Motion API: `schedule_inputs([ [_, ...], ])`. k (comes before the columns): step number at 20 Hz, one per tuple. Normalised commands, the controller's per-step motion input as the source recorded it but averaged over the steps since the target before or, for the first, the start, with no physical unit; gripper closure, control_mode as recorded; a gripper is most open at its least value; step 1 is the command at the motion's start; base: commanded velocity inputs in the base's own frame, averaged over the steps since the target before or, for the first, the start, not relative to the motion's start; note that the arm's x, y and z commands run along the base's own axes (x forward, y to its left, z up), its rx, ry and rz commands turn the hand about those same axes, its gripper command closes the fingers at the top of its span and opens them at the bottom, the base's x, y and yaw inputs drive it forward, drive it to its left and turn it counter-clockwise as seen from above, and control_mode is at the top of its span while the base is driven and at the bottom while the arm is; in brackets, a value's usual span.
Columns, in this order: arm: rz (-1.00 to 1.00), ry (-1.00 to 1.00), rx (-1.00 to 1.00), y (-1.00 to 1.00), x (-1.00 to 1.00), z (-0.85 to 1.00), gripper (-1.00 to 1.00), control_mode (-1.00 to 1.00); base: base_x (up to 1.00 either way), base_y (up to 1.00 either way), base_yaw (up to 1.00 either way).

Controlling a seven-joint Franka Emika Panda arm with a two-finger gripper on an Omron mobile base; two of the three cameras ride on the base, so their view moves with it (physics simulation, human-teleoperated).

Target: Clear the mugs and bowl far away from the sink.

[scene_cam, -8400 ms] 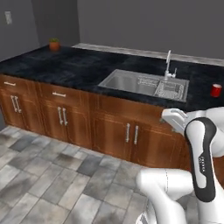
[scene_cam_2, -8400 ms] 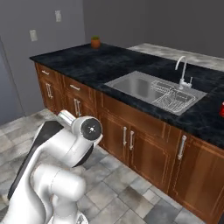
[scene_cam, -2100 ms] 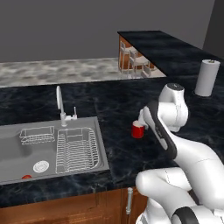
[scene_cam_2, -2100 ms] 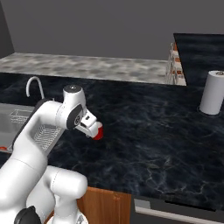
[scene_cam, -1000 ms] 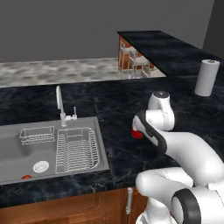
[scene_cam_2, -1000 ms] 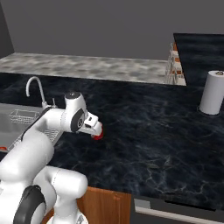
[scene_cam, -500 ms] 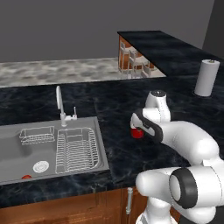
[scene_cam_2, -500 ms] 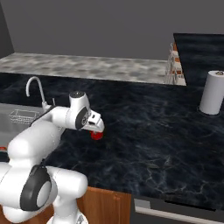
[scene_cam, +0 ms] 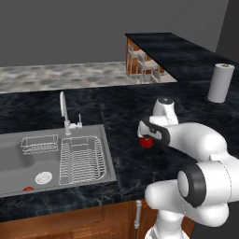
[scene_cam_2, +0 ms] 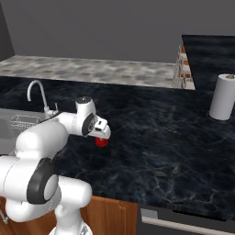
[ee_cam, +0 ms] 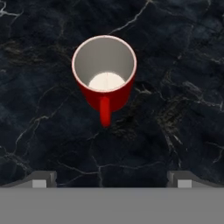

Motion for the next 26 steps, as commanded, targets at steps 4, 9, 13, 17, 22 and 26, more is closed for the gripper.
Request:
schedule_inputs([
  [4, 0.0, 0.0, 0.0, 0.0, 0.18, -0.26, -1.0, -1.0, 0.0, 0.0, 0.0],
  [9, 0.0, 0.0, 0.0, 0.0, 0.21, -0.19, -1.0, -1.0, 0.0, 0.0, 0.0],
  [13, 0.0, 0.0, 0.0, 0.0, 0.23, -0.16, -1.0, -1.0, 0.0, 0.0, 0.0],
  [17, 0.0, 0.0, 0.0, 0.0, 0.25, -0.1, -1.0, -1.0, 0.0, 0.0, 0.0],
  [22, 0.0, 0.0, 0.0, 0.0, 0.24, -0.07, -1.0, -1.0, 0.0, 0.0, 0.0],
  [26, 0.0, 0.0, 0.0, 0.0, 0.24, -0.08, -1.0, -1.0, 0.0, 0.0, 0.0],
])
